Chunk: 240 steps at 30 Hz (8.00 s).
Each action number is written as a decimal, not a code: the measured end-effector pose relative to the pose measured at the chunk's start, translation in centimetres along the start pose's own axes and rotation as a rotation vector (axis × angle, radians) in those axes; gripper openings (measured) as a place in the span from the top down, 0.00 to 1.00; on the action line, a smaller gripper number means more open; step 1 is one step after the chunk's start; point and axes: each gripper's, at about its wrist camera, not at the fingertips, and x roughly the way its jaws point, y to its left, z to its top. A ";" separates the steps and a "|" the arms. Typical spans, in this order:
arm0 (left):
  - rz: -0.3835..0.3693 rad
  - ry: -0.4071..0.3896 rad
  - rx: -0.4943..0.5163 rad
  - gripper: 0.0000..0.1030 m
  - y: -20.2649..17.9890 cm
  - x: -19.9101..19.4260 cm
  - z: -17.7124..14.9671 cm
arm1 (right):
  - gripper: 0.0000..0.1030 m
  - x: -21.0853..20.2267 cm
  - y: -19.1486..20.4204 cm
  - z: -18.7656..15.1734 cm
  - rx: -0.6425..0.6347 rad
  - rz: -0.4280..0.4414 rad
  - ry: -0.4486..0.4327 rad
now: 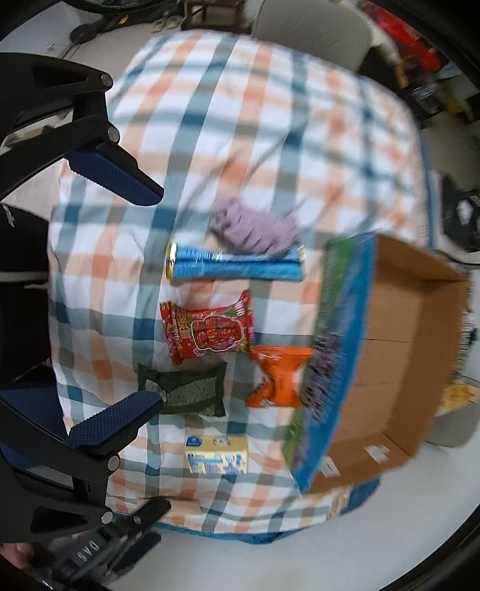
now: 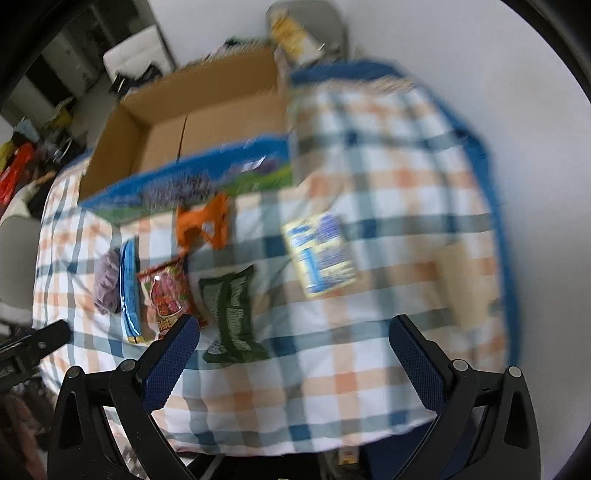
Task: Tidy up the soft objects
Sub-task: 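Grasp the green snack bag with the right tool while the left grasps the red-floral bag, then carry both bags into the box and open both tools to release them, then grasp the yellow milk carton with the right tool while the left grasps the lavender cloth, then carry carton and cloth into the box and open both tools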
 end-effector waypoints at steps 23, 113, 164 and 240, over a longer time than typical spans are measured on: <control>0.015 0.267 0.014 0.12 -4.8 20.0 2.8 | 0.57 18.4 2.4 -3.7 0.015 0.139 0.339; -0.002 -0.033 0.236 0.04 -8.2 10.8 28.2 | 0.08 24.8 8.6 16.1 -0.108 0.032 0.110; 0.140 -0.032 0.019 0.02 -4.3 8.6 1.3 | 0.01 19.8 -5.3 -8.5 0.012 -0.012 0.161; -0.168 -0.102 0.127 0.72 -6.6 0.4 21.9 | 0.37 11.2 3.3 5.1 -0.049 0.148 0.047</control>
